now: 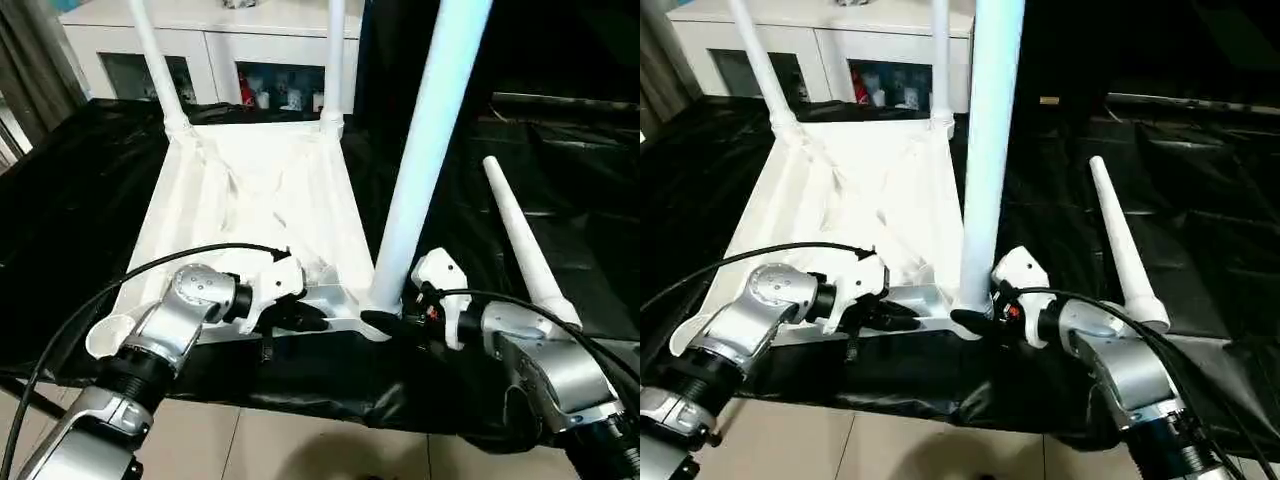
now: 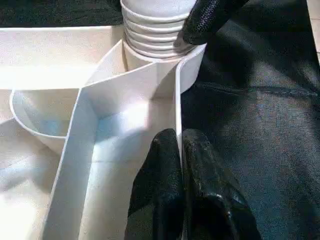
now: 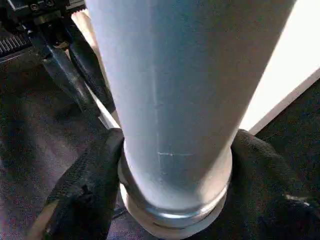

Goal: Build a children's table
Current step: Rotate leg to tighten

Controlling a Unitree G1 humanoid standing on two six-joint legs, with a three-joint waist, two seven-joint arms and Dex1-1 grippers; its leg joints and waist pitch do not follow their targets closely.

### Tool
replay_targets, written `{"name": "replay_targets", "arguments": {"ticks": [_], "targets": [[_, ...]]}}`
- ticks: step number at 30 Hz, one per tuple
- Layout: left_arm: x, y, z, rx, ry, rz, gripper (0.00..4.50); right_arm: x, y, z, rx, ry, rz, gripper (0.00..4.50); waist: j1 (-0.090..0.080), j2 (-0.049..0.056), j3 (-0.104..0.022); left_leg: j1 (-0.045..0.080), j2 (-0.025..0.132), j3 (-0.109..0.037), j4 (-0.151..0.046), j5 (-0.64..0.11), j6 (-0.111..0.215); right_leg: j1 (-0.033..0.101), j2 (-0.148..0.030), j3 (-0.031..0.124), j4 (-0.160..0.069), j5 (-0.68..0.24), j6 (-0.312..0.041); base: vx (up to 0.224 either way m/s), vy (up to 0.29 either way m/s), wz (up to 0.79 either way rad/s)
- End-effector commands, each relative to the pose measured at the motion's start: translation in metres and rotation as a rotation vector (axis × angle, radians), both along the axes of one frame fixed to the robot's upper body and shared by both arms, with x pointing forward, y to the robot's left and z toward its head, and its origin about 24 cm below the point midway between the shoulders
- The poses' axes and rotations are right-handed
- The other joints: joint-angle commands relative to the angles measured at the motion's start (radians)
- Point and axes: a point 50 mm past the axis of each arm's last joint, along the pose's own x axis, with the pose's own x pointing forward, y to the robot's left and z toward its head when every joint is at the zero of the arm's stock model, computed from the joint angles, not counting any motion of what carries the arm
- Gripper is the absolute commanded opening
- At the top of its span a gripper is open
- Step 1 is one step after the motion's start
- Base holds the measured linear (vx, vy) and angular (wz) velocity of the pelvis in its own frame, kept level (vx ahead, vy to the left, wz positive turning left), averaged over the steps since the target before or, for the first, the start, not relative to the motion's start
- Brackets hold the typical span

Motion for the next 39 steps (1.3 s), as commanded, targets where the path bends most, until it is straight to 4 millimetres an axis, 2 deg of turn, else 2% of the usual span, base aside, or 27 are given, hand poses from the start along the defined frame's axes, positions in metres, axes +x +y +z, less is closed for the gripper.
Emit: {"name": "replay_targets", "arguments": {"ticks": [1, 5, 7, 8, 11, 13, 15, 17, 18, 19, 20, 21, 22, 23, 24, 25, 26, 27, 28, 29, 30, 31, 32, 33, 36, 38, 39], "targets": [[-0.004, -0.001, 0.000, -0.001, 0.015, -0.036, 0.00, -0.003, -0.001, -0.006, -0.021, 0.021, -0.003, 2.80, 0.004, -0.005, -0.064, -0.012, 0.018, 0.003, -0.067, -0.092, 0.079, 0.068, -0.069, 0.074, -0.054, -0.329, -0.067, 0.000, 0.000, 0.00], [-0.003, 0.000, -0.001, 0.006, 0.014, -0.023, 0.00, -0.003, 0.000, -0.011, -0.009, 0.029, -0.031, 2.73, 0.004, -0.005, -0.064, -0.013, 0.017, 0.005, -0.067, -0.095, 0.078, 0.068, -0.068, 0.074, -0.057, -0.339, -0.060, 0.000, 0.000, 0.00], [-0.002, 0.000, -0.002, 0.017, 0.016, -0.009, 0.00, -0.001, -0.001, -0.017, 0.007, 0.036, -0.104, 2.72, 0.001, -0.004, -0.063, -0.013, 0.017, 0.004, -0.067, -0.103, 0.072, 0.067, -0.068, 0.073, -0.059, -0.346, -0.059, 0.000, 0.000, 0.00], [0.001, -0.003, -0.004, 0.023, 0.007, 0.037, 0.00, 0.005, -0.002, -0.026, 0.022, 0.046, -0.232, 2.72, 0.000, -0.004, -0.062, -0.014, 0.015, 0.004, -0.068, -0.109, 0.069, 0.067, -0.067, 0.071, -0.061, -0.356, -0.055, 0.000, 0.000, 0.00], [0.009, -0.009, -0.005, 0.014, -0.018, 0.132, 0.00, 0.010, 0.001, -0.033, 0.043, 0.053, -0.361, 2.72, -0.016, -0.003, -0.055, -0.007, 0.008, 0.004, -0.067, -0.174, 0.043, 0.061, -0.064, 0.059, -0.082, -0.467, -0.022, 0.000, 0.000, 0.00], [0.018, -0.020, -0.007, 0.027, -0.052, 0.230, 0.00, 0.020, 0.006, -0.041, 0.063, 0.072, -0.560, 2.71, -0.029, -0.003, -0.048, 0.005, 0.000, 0.005, -0.061, -0.233, 0.029, 0.050, -0.061, 0.044, -0.104, -0.568, 0.017, 0.000, 0.000, 0.00], [0.022, -0.027, -0.008, 0.030, -0.063, 0.278, 0.00, 0.025, 0.010, -0.044, 0.064, 0.083, -0.663, 2.71, -0.057, 0.005, -0.042, 0.022, 0.000, -0.004, -0.052, -0.330, 0.022, 0.050, -0.061, 0.009, -0.135, -0.641, 0.075, 0.000, 0.000, 0.00], [0.027, -0.043, -0.008, 0.025, -0.076, 0.341, 0.00, 0.032, 0.021, -0.046, 0.074, 0.095, -0.745, 2.70, -0.072, 0.006, -0.042, 0.015, 0.007, -0.012, -0.056, -0.364, 0.026, 0.063, -0.058, -0.003, -0.139, -0.628, 0.096, 0.000, 0.000, 0.00], [0.029, -0.050, -0.008, 0.023, -0.084, 0.371, 0.00, 0.035, 0.027, -0.047, 0.088, 0.105, -0.777, 2.70, -0.082, 0.016, -0.039, 0.021, 0.025, -0.022, -0.063, -0.419, 0.030, 0.068, -0.060, -0.010, -0.138, -0.610, 0.098, 0.000, 0.000, 0.00], [0.029, -0.050, -0.008, 0.023, -0.084, 0.371, 0.00, 0.035, 0.027, -0.047, 0.088, 0.105, -0.777, 2.70, -0.087, 0.018, -0.039, 0.010, 0.055, -0.038, -0.086, -0.484, 0.035, 0.089, -0.062, 0.005, -0.106, -0.553, 0.088, 0.000, 0.000, 0.00], [0.032, -0.063, -0.006, 0.019, -0.090, 0.402, 0.00, 0.039, 0.037, -0.046, 0.090, 0.101, -0.800, 2.70, -0.083, 0.018, -0.039, 0.001, 0.067, -0.045, -0.099, -0.511, 0.035, 0.098, -0.063, 0.020, -0.084, -0.520, 0.080, 0.000, 0.000, 0.00], [0.032, -0.065, -0.006, 0.019, -0.091, 0.407, 0.00, 0.040, 0.039, -0.046, 0.086, 0.097, -0.803, 2.70, -0.070, 0.019, -0.032, 0.004, 0.085, -0.046, -0.122, -0.579, 0.029, 0.098, -0.062, 0.049, -0.045, -0.488, 0.059, 0.000, 0.000, 0.00], [0.033, -0.070, -0.005, 0.020, -0.098, 0.412, 0.00, 0.041, 0.043, -0.046, 0.076, 0.088, -0.800, 2.70, -0.074, -0.003, -0.027, 0.027, 0.046, -0.028, -0.098, -0.581, 0.015, 0.064, -0.064, 0.055, -0.084, -0.587, 0.062, 0.000, 0.000, 0.00], [0.033, -0.072, -0.005, 0.020, -0.100, 0.411, 0.00, 0.042, 0.045, -0.046, 0.076, 0.088, -0.799, 2.70, -0.075, -0.011, -0.028, 0.055, 0.000, -0.009, -0.056, -0.521, 0.011, 0.027, -0.068, 0.033, -0.131, -0.711, 0.081, 0.000, 0.000, 0.00], [0.033, -0.079, -0.003, 0.017, -0.110, 0.401, 0.00, 0.043, 0.051, -0.044, 0.078, 0.075, -0.782, 2.70, -0.081, -0.021, -0.027, 0.074, -0.053, 0.017, -0.002, -0.394, 0.030, -0.002, -0.072, -0.018, -0.178, -0.856, 0.124, 0.000, 0.000, 0.00], [0.033, -0.079, -0.003, 0.017, -0.110, 0.401, 0.00, 0.043, 0.051, -0.044, 0.078, 0.075, -0.782, 2.70, -0.100, -0.013, -0.034, 0.013, -0.038, 0.001, -0.013, -0.359, 0.044, 0.056, -0.065, -0.051, -0.173, -0.830, 0.194, 0.000, 0.000, 0.00], [0.033, -0.082, -0.002, 0.018, -0.120, 0.388, 0.00, 0.044, 0.054, -0.043, 0.084, 0.068, -0.778, 2.70, -0.093, 0.012, -0.048, 0.008, -0.019, -0.013, -0.029, -0.345, 0.045, 0.079, -0.076, -0.032, -0.156, -0.750, 0.181, 0.087, 0.044, -0.14], [0.033, -0.083, -0.002, 0.019, -0.124, 0.387, 0.00, 0.046, 0.056, -0.041, 0.097, 0.050, -0.782, 2.70, -0.096, 0.019, -0.050, -0.023, 0.034, -0.050, -0.067, -0.386, 0.045, 0.103, -0.078, -0.005, -0.107, -0.608, 0.142, 0.087, 0.044, -0.14], [0.034, -0.083, -0.002, 0.019, -0.125, 0.389, 0.00, 0.047, 0.056, -0.040, 0.107, 0.042, -0.778, 2.70, -0.093, 0.018, -0.053, -0.013, 0.046, -0.052, -0.079, -0.405, 0.043, 0.085, -0.083, 0.026, -0.090, -0.498, 0.084, 0.000, 0.000, 0.00], [0.034, -0.083, -0.002, 0.020, -0.125, 0.389, 0.00, 0.047, 0.056, -0.039, 0.112, 0.040, -0.775, 3.05, -0.094, 0.014, -0.050, 0.001, 0.030, -0.042, -0.073, -0.403, 0.035, 0.070, -0.085, 0.024, -0.101, -0.494, 0.055, 0.024, 0.010, 0.18], [0.034, -0.078, -0.002, 0.024, -0.125, 0.387, 0.00, 0.047, 0.055, -0.036, 0.130, 0.028, -0.760, 3.40, -0.098, -0.003, -0.045, 0.000, -0.008, -0.025, -0.056, -0.360, 0.026, 0.058, -0.082, 0.013, -0.117, -0.559, 0.034, 0.024, 0.010, 0.18], [0.034, -0.076, -0.002, 0.022, -0.123, 0.381, 0.00, 0.047, 0.055, -0.035, 0.135, 0.022, -0.751, 3.40, -0.094, -0.004, -0.046, 0.000, -0.020, -0.019, -0.048, -0.325, 0.036, 0.055, -0.083, 0.010, -0.122, -0.613, 0.034, 0.000, 0.000, 0.00], [0.034, -0.074, -0.002, 0.021, -0.119, 0.375, 0.00, 0.048, 0.054, -0.034, 0.134, 0.011, -0.741, 3.42, -0.096, 0.000, -0.047, -0.007, -0.017, -0.023, -0.051, -0.312, 0.041, 0.063, -0.085, 0.009, -0.119, -0.613, 0.034, 0.000, 0.000, 0.00], [0.034, -0.072, -0.003, 0.022, -0.118, 0.374, 0.00, 0.048, 0.052, -0.032, 0.135, -0.001, -0.729, 3.61, -0.102, 0.008, -0.052, -0.027, 0.001, -0.034, -0.062, -0.292, 0.045, 0.075, -0.084, 0.017, -0.107, -0.547, 0.028, 0.000, 0.000, 0.00], [0.032, -0.062, -0.004, 0.029, -0.115, 0.337, 0.00, 0.048, 0.046, -0.023, 0.141, -0.024, -0.660, 3.83, -0.103, 0.007, -0.054, -0.027, 0.005, -0.036, -0.068, -0.283, 0.051, 0.078, -0.083, 0.027, -0.094, -0.471, -0.012, 0.000, 0.000, 0.00], [0.030, -0.056, -0.005, 0.030, -0.105, 0.315, 0.00, 0.046, 0.043, -0.021, 0.119, -0.035, -0.606, 3.88, -0.103, 0.008, -0.057, -0.031, 0.006, -0.036, -0.067, -0.263, 0.057, 0.080, -0.084, 0.031, -0.089, -0.447, -0.023, 0.000, 0.000, 0.00], [0.030, -0.054, -0.005, 0.028, -0.098, 0.308, 0.00, 0.045, 0.041, -0.020, 0.112, -0.038, -0.585, 3.88, -0.100, 0.006, -0.061, -0.034, 0.005, -0.033, -0.065, -0.226, 0.064, 0.083, -0.085, 0.036, -0.082, -0.408, -0.034, 0.000, 0.000, 0.00]]}}
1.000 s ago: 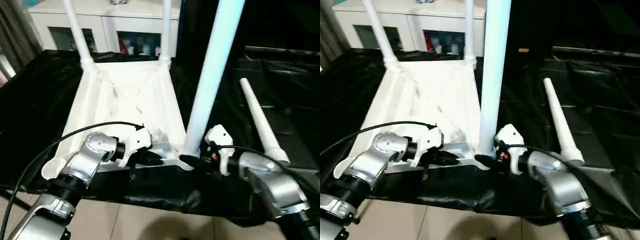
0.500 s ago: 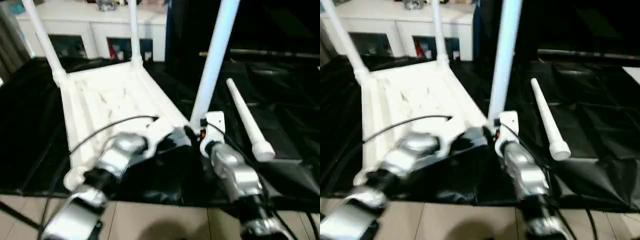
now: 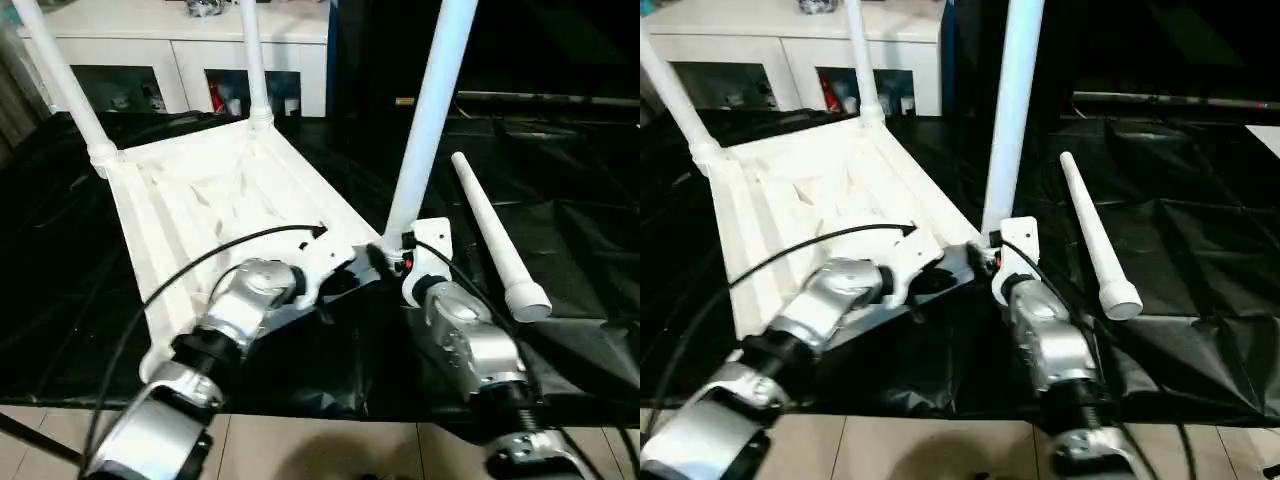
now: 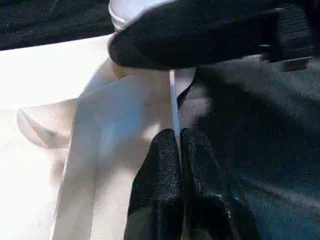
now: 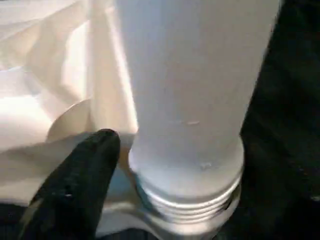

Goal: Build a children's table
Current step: Rotate leg to tighten

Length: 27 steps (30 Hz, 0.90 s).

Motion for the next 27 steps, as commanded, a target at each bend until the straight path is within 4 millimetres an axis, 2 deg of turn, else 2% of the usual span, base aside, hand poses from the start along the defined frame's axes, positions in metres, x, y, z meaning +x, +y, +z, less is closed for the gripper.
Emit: {"name": "replay_targets", "arguments": {"ticks": [1, 3, 4, 5, 7, 8, 9, 10, 12, 14, 17, 22, 23, 24, 25, 27], "targets": [[-0.005, 0.005, -0.003, 0.014, 0.017, -0.064, 0.00, -0.008, 0.005, -0.001, -0.015, 0.022, 0.129, 3.88, 0.010, -0.002, -0.066, -0.030, 0.019, 0.000, -0.072, -0.170, 0.076, 0.064, -0.064, 0.072, -0.059, -0.369, -0.056, 0.000, 0.000, 0.00], [-0.008, 0.015, -0.005, 0.021, 0.037, -0.099, 0.00, -0.015, -0.005, 0.003, -0.057, 0.014, 0.216, 3.88, 0.022, -0.001, -0.073, -0.035, 0.023, 0.000, -0.067, -0.085, 0.100, 0.066, -0.063, 0.078, -0.042, -0.271, -0.080, 0.000, 0.000, 0.00], [-0.010, 0.020, -0.005, 0.016, 0.045, -0.127, 0.00, -0.018, -0.010, 0.004, -0.065, 0.016, 0.250, 3.88, 0.028, -0.004, -0.074, -0.039, 0.025, 0.001, -0.063, -0.039, 0.118, 0.064, -0.063, 0.084, -0.029, -0.203, -0.100, 0.000, 0.000, 0.00], [-0.011, 0.024, -0.005, 0.015, 0.054, -0.140, 0.00, -0.020, -0.013, 0.006, -0.070, 0.014, 0.274, 3.88, 0.031, -0.006, -0.071, -0.040, 0.025, 0.002, -0.064, -0.036, 0.125, 0.062, -0.062, 0.085, -0.027, -0.196, -0.107, 0.000, 0.000, 0.00], [-0.019, 0.035, -0.002, -0.011, 0.066, -0.241, 0.00, -0.031, -0.023, 0.010, -0.101, 0.021, 0.394, 3.88, 0.046, -0.009, -0.074, -0.039, 0.024, 0.007, -0.062, -0.031, 0.141, 0.067, -0.063, 0.092, -0.020, -0.192, -0.108, 0.000, 0.000, 0.00], [-0.019, 0.035, -0.002, -0.011, 0.066, -0.241, 0.00, -0.031, -0.023, 0.010, -0.101, 0.021, 0.394, 3.88, 0.050, -0.009, -0.073, -0.039, 0.025, 0.008, -0.061, -0.024, 0.146, 0.064, -0.062, 0.093, -0.018, -0.189, -0.107, 0.000, 0.000, 0.00], [-0.022, 0.039, 0.001, -0.029, 0.078, -0.269, 0.00, -0.035, -0.025, 0.011, -0.105, 0.029, 0.434, 3.88, 0.055, -0.010, -0.069, -0.033, 0.026, 0.014, -0.062, -0.033, 0.147, 0.055, -0.060, 0.097, -0.019, -0.204, -0.114, 0.000, 0.000, 0.00], [-0.023, 0.041, 0.003, -0.041, 0.087, -0.285, 0.00, -0.037, -0.027, 0.011, -0.106, 0.035, 0.459, 3.88, 0.062, -0.010, -0.065, -0.024, 0.027, 0.020, -0.066, -0.067, 0.135, 0.048, -0.059, 0.100, -0.024, -0.257, -0.116, 0.000, 0.000, 0.00], [-0.027, 0.051, 0.006, -0.033, 0.116, -0.330, 0.00, -0.042, -0.031, 0.013, -0.123, 0.045, 0.521, 3.88, 0.075, -0.007, -0.063, -0.022, 0.032, 0.023, -0.070, -0.090, 0.113, 0.047, -0.059, 0.103, -0.027, -0.301, -0.109, 0.000, 0.000, 0.00], [-0.028, 0.053, 0.006, -0.024, 0.119, -0.339, 0.00, -0.042, -0.031, 0.014, -0.123, 0.041, 0.532, 3.88, 0.077, -0.007, -0.062, -0.017, 0.034, 0.023, -0.072, -0.096, 0.103, 0.043, -0.057, 0.105, -0.027, -0.302, -0.111, 0.000, 0.000, 0.00], [-0.028, 0.057, 0.007, -0.025, 0.120, -0.340, 0.00, -0.041, -0.030, 0.015, -0.132, 0.036, 0.544, 3.88, 0.080, -0.010, -0.063, -0.018, 0.032, 0.024, -0.072, -0.092, 0.087, 0.045, -0.058, 0.109, -0.023, -0.290, -0.118, 0.000, 0.000, 0.00], [-0.028, 0.060, 0.008, -0.027, 0.118, -0.336, 0.00, -0.043, -0.028, 0.014, -0.122, 0.041, 0.572, 3.88, 0.082, -0.013, -0.066, -0.022, 0.030, 0.025, -0.068, -0.047, 0.098, 0.048, -0.059, 0.112, -0.013, -0.235, -0.134, 0.000, 0.000, 0.00], [-0.028, 0.060, 0.007, -0.027, 0.119, -0.334, 0.00, -0.043, -0.028, 0.014, -0.118, 0.038, 0.578, 3.62, 0.082, -0.013, -0.066, -0.022, 0.030, 0.025, -0.068, -0.044, 0.100, 0.048, -0.058, 0.112, -0.013, -0.234, -0.135, 0.000, 0.000, 0.00], [-0.029, 0.061, 0.007, -0.027, 0.122, -0.333, 0.00, -0.044, -0.027, 0.014, -0.108, 0.037, 0.583, 3.55, 0.083, -0.018, -0.067, -0.022, 0.029, 0.026, -0.067, -0.038, 0.103, 0.049, -0.058, 0.112, -0.012, -0.232, -0.134, 0.000, 0.000, 0.00], [-0.029, 0.062, 0.007, -0.027, 0.123, -0.331, 0.00, -0.044, -0.025, 0.013, -0.100, 0.034, 0.592, 3.55, 0.084, -0.014, -0.067, -0.021, 0.030, 0.026, -0.067, -0.033, 0.106, 0.048, -0.059, 0.112, -0.011, -0.232, -0.136, 0.000, 0.000, 0.00], [-0.029, 0.062, 0.007, -0.027, 0.124, -0.331, 0.00, -0.045, -0.025, 0.013, -0.099, 0.033, 0.596, 3.36, 0.085, -0.015, -0.067, -0.021, 0.030, 0.026, -0.066, -0.031, 0.108, 0.048, -0.058, 0.112, -0.011, -0.233, -0.135, 0.000, 0.000, 0.00]]}}
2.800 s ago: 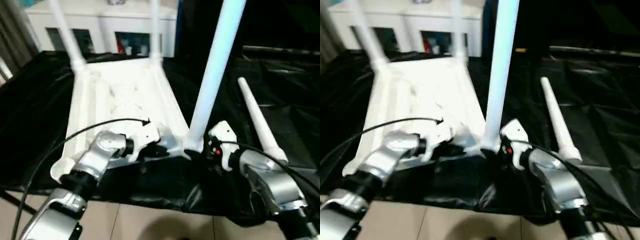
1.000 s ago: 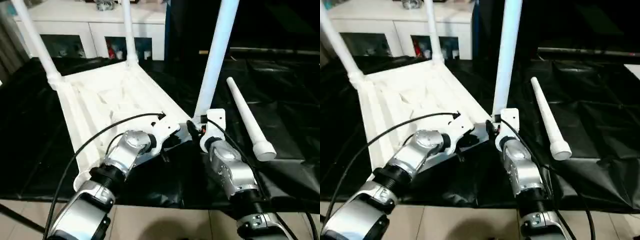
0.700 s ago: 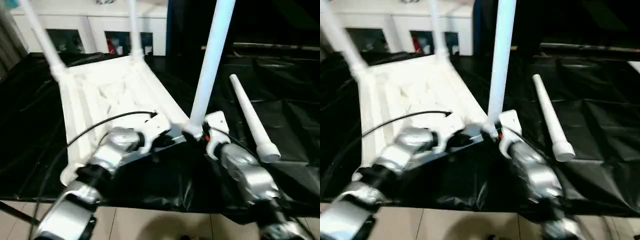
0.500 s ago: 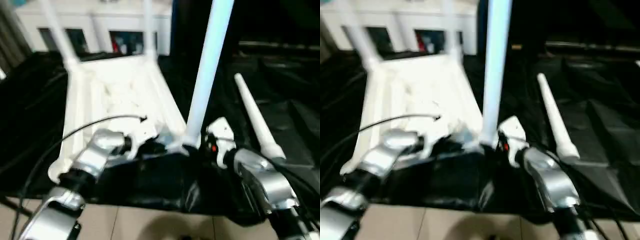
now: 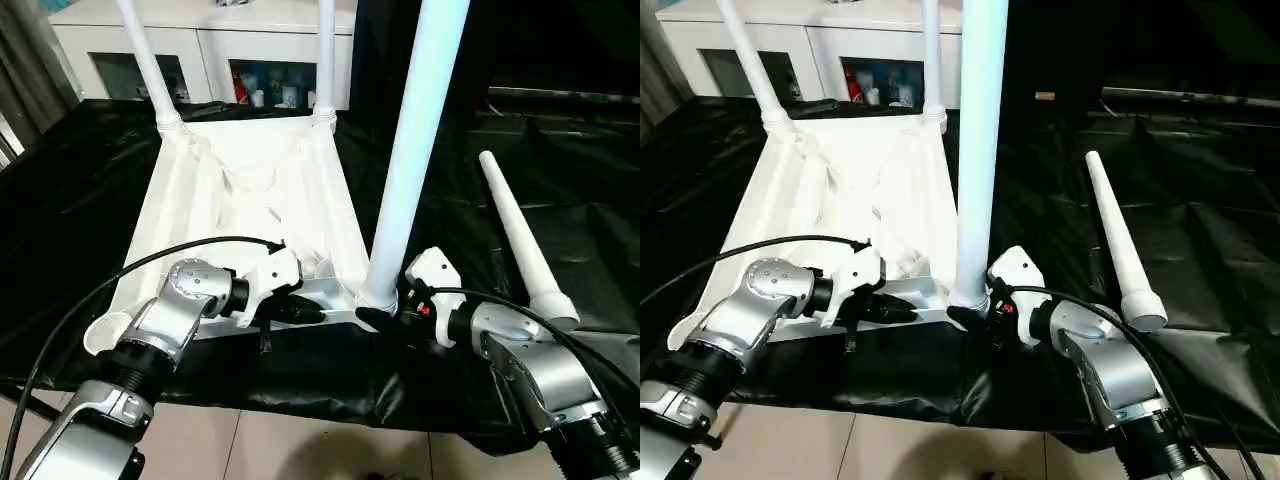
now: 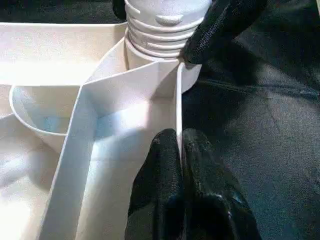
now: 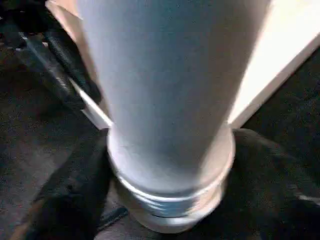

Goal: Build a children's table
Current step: Rotate leg to tighten

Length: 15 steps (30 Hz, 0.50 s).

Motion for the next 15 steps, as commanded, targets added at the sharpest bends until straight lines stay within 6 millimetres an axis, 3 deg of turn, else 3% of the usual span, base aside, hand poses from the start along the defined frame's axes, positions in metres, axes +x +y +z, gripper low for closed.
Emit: {"name": "replay_targets", "arguments": {"ticks": [1, 7, 13, 15], "targets": [[-0.003, 0.003, 0.000, 0.004, 0.013, -0.019, 0.00, 0.000, 0.000, 0.003, 0.013, -0.023, 0.009, 3.36, 0.009, -0.012, -0.067, -0.015, 0.029, 0.003, -0.068, -0.034, 0.099, 0.078, -0.060, 0.082, -0.046, -0.225, -0.130, 0.000, 0.000, 0.00], [-0.003, 0.004, 0.000, 0.007, 0.017, -0.016, 0.00, -0.001, 0.002, 0.001, 0.017, -0.019, 0.012, 2.91, 0.011, -0.014, -0.067, -0.014, 0.029, 0.003, -0.068, -0.041, 0.092, 0.077, -0.059, 0.081, -0.047, -0.243, -0.120, 0.000, 0.000, 0.00], [-0.004, 0.004, -0.001, 0.011, 0.017, -0.012, 0.00, -0.001, 0.002, -0.002, 0.035, -0.016, -0.012, 2.81, 0.010, -0.014, -0.066, -0.016, 0.026, 0.004, -0.068, -0.051, 0.088, 0.079, -0.058, 0.082, -0.049, -0.253, -0.117, 0.000, 0.000, 0.00], [0.000, -0.001, -0.004, 0.015, -0.002, 0.038, 0.00, 0.003, 0.002, -0.009, 0.079, -0.005, -0.133, 2.79, 0.009, -0.015, -0.064, -0.015, 0.025, 0.006, -0.069, -0.064, 0.082, 0.076, -0.058, 0.083, -0.052, -0.278, -0.110, 0.000, 0.000, 0.00]]}}
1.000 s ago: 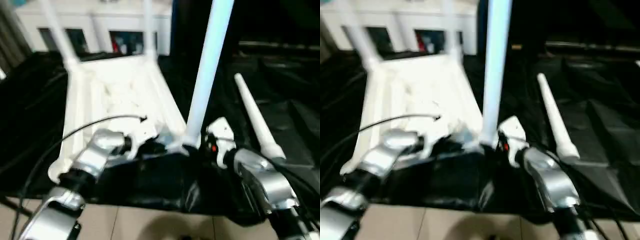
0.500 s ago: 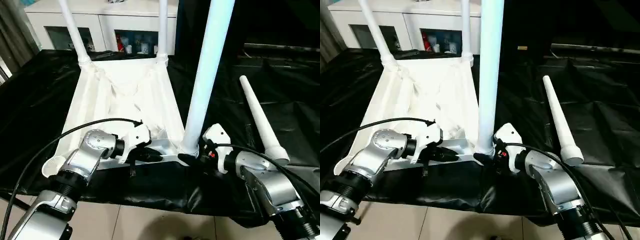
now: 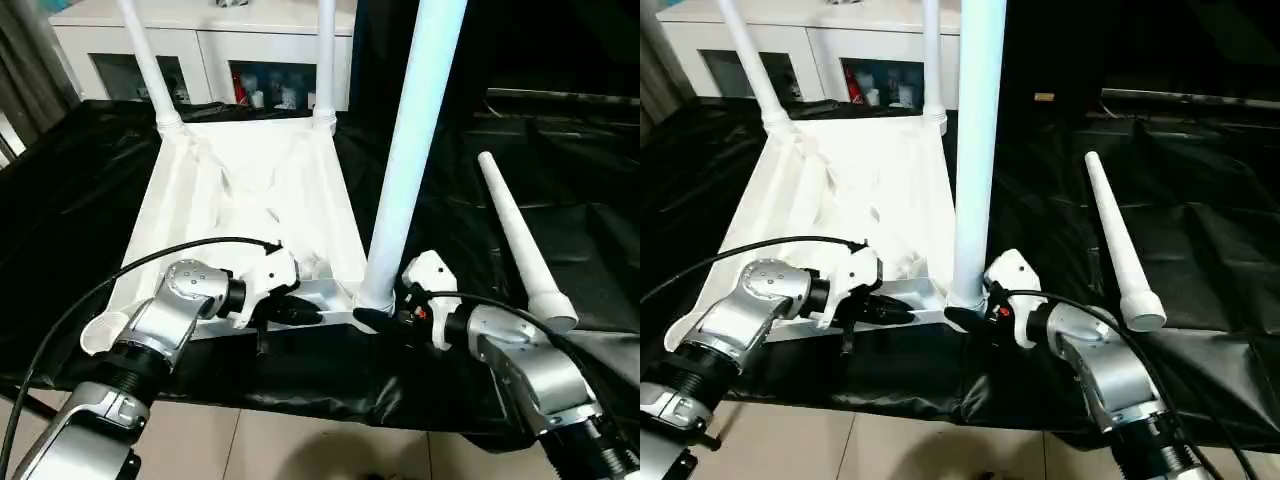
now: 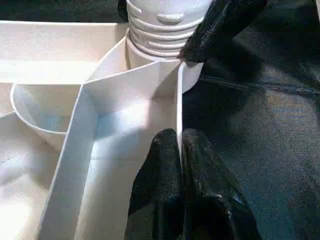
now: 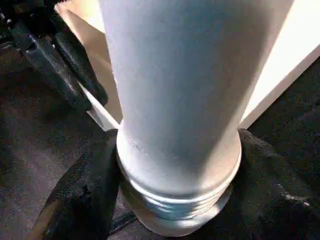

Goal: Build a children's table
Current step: Rotate leg to tighten

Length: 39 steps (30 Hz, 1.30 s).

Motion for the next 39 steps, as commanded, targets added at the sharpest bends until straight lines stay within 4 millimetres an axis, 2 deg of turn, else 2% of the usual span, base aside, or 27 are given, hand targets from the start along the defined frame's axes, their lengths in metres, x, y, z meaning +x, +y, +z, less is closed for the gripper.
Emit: {"name": "replay_targets", "arguments": {"ticks": [1, 2, 3, 5, 6, 8, 10, 11, 12, 13, 14, 16, 18, 19, 21, 23, 26, 29, 32, 34, 35, 36, 39], "targets": [[0.001, -0.004, -0.003, 0.008, -0.005, 0.024, 0.00, 0.006, -0.006, -0.004, 0.036, 0.010, -0.116, 2.79, 0.004, -0.011, -0.061, -0.021, 0.023, 0.002, -0.072, -0.085, 0.070, 0.076, -0.057, 0.075, -0.062, -0.313, -0.102, 0.000, 0.000, 0.00], [0.002, -0.006, -0.004, 0.008, -0.014, 0.048, 0.00, 0.008, -0.005, -0.007, 0.049, 0.019, -0.168, 2.79, 0.004, -0.012, -0.059, -0.020, 0.022, 0.002, -0.073, -0.101, 0.062, 0.077, -0.056, 0.073, -0.067, -0.342, -0.092, 0.000, 0.000, 0.00], [0.004, -0.007, -0.004, 0.008, -0.026, 0.070, 0.00, 0.010, -0.004, -0.009, 0.064, 0.021, -0.229, 2.79, 0.003, -0.013, -0.056, -0.014, 0.018, 0.005, -0.073, -0.134, 0.050, 0.072, -0.056, 0.073, -0.078, -0.409, -0.068, 0.000, 0.000, 0.00], [0.008, -0.015, -0.006, 0.009, -0.045, 0.113, 0.00, 0.016, 0.001, -0.014, 0.110, 0.046, -0.356, 2.79, -0.001, -0.013, -0.054, -0.011, 0.013, 0.005, -0.073, -0.162, 0.035, 0.068, -0.055, 0.071, -0.090, -0.487, -0.038, 0.000, 0.000, 0.00], [0.012, -0.026, -0.009, 0.017, -0.064, 0.160, 0.00, 0.022, 0.007, -0.020, 0.140, 0.072, -0.486, 2.78, -0.009, -0.011, -0.053, -0.011, 0.013, 0.004, -0.073, -0.174, 0.029, 0.064, -0.054, 0.070, -0.096, -0.507, -0.028, 0.000, 0.000, 0.00], [0.015, -0.039, -0.012, 0.018, -0.077, 0.200, 0.00, 0.028, 0.014, -0.025, 0.132, 0.075, -0.591, 2.78, -0.020, -0.009, -0.051, -0.004, 0.010, 0.000, -0.071, -0.212, 0.014, 0.058, -0.051, 0.060, -0.105, -0.552, -0.009, 0.000, 0.000, 0.00], [0.016, -0.055, -0.015, 0.016, -0.080, 0.242, 0.00, 0.033, 0.021, -0.030, 0.128, 0.096, -0.696, 2.78, -0.032, -0.005, -0.052, 0.000, 0.009, -0.003, -0.069, -0.253, 0.011, 0.060, -0.052, 0.050, -0.117, -0.570, 0.007, 0.000, 0.000, 0.00], [0.016, -0.057, -0.015, 0.015, -0.081, 0.246, 0.00, 0.034, 0.022, -0.031, 0.128, 0.100, -0.707, 2.78, -0.036, -0.007, -0.053, 0.000, 0.011, -0.004, -0.070, -0.256, 0.015, 0.062, -0.053, 0.049, -0.118, -0.563, 0.007, 0.000, 0.000, 0.00], [0.017, -0.063, -0.015, 0.011, -0.085, 0.263, 0.00, 0.036, 0.025, -0.032, 0.126, 0.108, -0.735, 2.78, -0.042, -0.007, -0.053, -0.006, 0.012, -0.007, -0.072, -0.254, 0.019, 0.066, -0.054, 0.049, -0.116, -0.546, 0.004, 0.000, 0.000, 0.00], [0.017, -0.074, -0.016, 0.001, -0.083, 0.292, 0.00, 0.038, 0.033, -0.032, 0.121, 0.107, -0.747, 2.78, -0.042, -0.008, -0.053, -0.004, 0.014, -0.008, -0.073, -0.263, 0.025, 0.065, -0.054, 0.049, -0.117, -0.536, 0.001, 0.000, 0.000, 0.00], [0.016, -0.077, -0.017, -0.003, -0.083, 0.298, 0.00, 0.039, 0.036, -0.032, 0.116, 0.103, -0.747, 2.78, -0.044, -0.007, -0.055, -0.003, 0.015, -0.007, -0.073, -0.265, 0.026, 0.064, -0.054, 0.051, -0.114, -0.527, -0.005, 0.000, 0.000, 0.00], [0.015, -0.087, -0.017, -0.015, -0.082, 0.305, 0.00, 0.041, 0.044, -0.031, 0.093, 0.082, -0.734, 2.78, -0.041, -0.008, -0.055, 0.001, 0.014, -0.006, -0.074, -0.265, 0.033, 0.060, -0.054, 0.055, -0.114, -0.511, -0.020, 0.000, 0.000, 0.00], [0.012, -0.095, -0.018, -0.022, -0.084, 0.280, 0.00, 0.043, 0.049, -0.029, 0.085, 0.062, -0.708, 2.78, -0.040, -0.011, -0.057, -0.007, 0.014, -0.006, -0.077, -0.244, 0.044, 0.068, -0.055, 0.059, -0.107, -0.476, -0.034, 0.000, 0.000, 0.00], [0.012, -0.097, -0.018, -0.026, -0.085, 0.278, 0.00, 0.044, 0.051, -0.027, 0.111, 0.055, -0.698, 2.78, -0.038, -0.010, -0.059, -0.007, 0.016, -0.005, -0.078, -0.230, 0.048, 0.068, -0.056, 0.064, -0.102, -0.453, -0.044, 0.000, 0.000, 0.00], [0.013, -0.096, -0.017, -0.023, -0.094, 0.284, 0.00, 0.045, 0.054, -0.021, 0.161, 0.031, -0.674, 2.78, -0.036, -0.012, -0.060, -0.008, 0.016, -0.003, -0.078, -0.217, 0.056, 0.068, -0.056, 0.068, -0.098, -0.431, -0.061, 0.000, 0.000, 0.00], [0.013, -0.096, -0.017, -0.021, -0.100, 0.286, 0.00, 0.046, 0.055, -0.020, 0.176, 0.021, -0.663, 3.34, -0.035, -0.012, -0.061, -0.007, 0.016, -0.002, -0.078, -0.213, 0.061, 0.067, -0.056, 0.070, -0.096, -0.430, -0.070, 0.000, 0.000, 0.00], [0.016, -0.090, -0.016, -0.020, -0.110, 0.287, 0.00, 0.048, 0.048, -0.013, 0.159, -0.043, -0.623, 3.50, -0.032, -0.015, -0.060, -0.011, 0.014, 0.000, -0.077, -0.203, 0.071, 0.068, -0.055, 0.071, -0.095, -0.434, -0.073, 0.000, 0.000, 0.00], [0.016, -0.081, -0.016, -0.025, -0.104, 0.267, 0.00, 0.047, 0.037, -0.008, 0.132, -0.078, -0.586, 3.94, -0.029, -0.014, -0.062, -0.015, 0.013, 0.001, -0.075, -0.182, 0.077, 0.069, -0.055, 0.074, -0.092, -0.437, -0.072, 0.000, 0.000, 0.00], [0.013, -0.067, -0.017, -0.022, -0.091, 0.215, 0.00, 0.041, 0.023, -0.001, 0.102, -0.096, -0.463, 3.94, -0.022, -0.018, -0.063, -0.018, 0.011, 0.003, -0.074, -0.148, 0.098, 0.075, -0.051, 0.075, -0.089, -0.405, -0.065, 0.000, 0.000, 0.00], [0.012, -0.055, -0.015, -0.024, -0.102, 0.173, 0.00, 0.033, 0.015, 0.001, 0.051, -0.103, -0.322, 3.94, -0.017, -0.011, -0.064, -0.020, 0.016, 0.002, -0.074, -0.131, 0.117, 0.076, -0.052, 0.078, -0.082, -0.364, -0.076, 0.000, 0.000, 0.00], [0.012, -0.051, -0.014, -0.029, -0.088, 0.171, 0.00, 0.030, 0.011, 0.002, 0.035, -0.104, -0.272, 3.94, -0.016, -0.012, -0.064, -0.020, 0.016, 0.002, -0.074, -0.131, 0.116, 0.076, -0.051, 0.078, -0.080, -0.360, -0.080, 0.000, 0.000, 0.00], [0.011, -0.047, -0.013, -0.037, -0.084, 0.157, 0.00, 0.027, 0.008, 0.003, 0.033, -0.099, -0.235, 3.94, -0.013, -0.008, -0.064, -0.020, 0.018, 0.003, -0.074, -0.130, 0.117, 0.075, -0.053, 0.080, -0.079, -0.355, -0.087, 0.000, 0.000, 0.00], [0.008, -0.038, -0.010, -0.067, -0.066, 0.112, 0.00, 0.019, 0.002, 0.007, 0.038, -0.078, -0.141, 3.94, -0.008, -0.010, -0.061, -0.015, 0.018, 0.004, -0.077, -0.154, 0.107, 0.072, -0.052, 0.079, -0.085, -0.397, -0.083, 0.000, 0.000, 0.00]]}}
